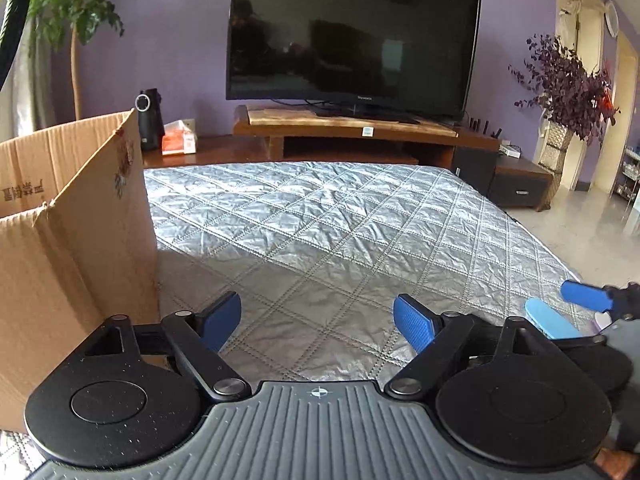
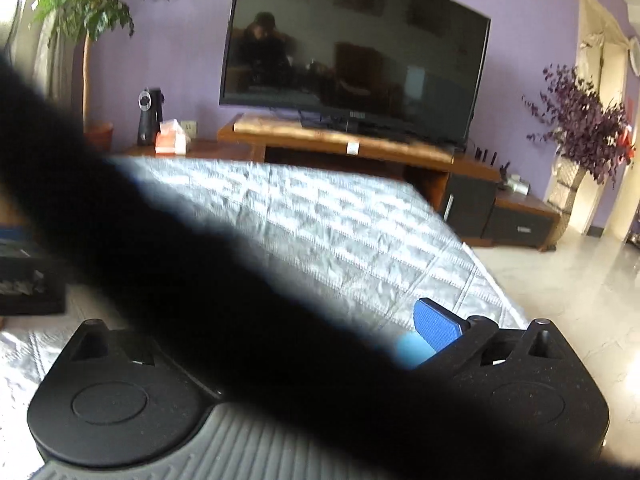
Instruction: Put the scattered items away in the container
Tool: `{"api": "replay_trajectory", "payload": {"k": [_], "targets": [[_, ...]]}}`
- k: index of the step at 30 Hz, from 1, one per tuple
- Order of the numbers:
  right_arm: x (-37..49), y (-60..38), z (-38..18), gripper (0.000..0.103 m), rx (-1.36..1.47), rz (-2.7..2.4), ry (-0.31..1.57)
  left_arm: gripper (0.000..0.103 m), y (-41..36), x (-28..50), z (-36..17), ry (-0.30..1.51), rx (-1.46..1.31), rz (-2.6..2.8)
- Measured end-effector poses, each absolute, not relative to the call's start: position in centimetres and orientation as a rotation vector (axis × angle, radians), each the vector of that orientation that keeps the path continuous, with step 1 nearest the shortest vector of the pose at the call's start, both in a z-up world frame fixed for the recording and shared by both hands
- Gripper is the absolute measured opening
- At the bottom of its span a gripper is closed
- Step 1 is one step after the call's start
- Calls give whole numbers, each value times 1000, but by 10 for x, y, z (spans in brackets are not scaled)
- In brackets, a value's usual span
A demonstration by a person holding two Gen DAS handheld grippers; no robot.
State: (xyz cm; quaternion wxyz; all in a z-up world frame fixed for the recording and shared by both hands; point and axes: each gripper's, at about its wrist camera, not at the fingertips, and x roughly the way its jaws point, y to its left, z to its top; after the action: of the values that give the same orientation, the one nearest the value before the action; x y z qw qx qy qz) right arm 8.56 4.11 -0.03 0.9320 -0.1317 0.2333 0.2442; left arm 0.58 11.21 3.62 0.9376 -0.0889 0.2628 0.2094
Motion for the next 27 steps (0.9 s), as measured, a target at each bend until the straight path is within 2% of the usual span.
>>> {"api": "replay_trajectory", "payload": {"k": [12,27], "targets": [[97,27,-20,102,-208,542,672,88,111,5,35,554,-177,427],[95,26,-19,103,-188,552,690,88,113,6,34,561,-189,425]]}}
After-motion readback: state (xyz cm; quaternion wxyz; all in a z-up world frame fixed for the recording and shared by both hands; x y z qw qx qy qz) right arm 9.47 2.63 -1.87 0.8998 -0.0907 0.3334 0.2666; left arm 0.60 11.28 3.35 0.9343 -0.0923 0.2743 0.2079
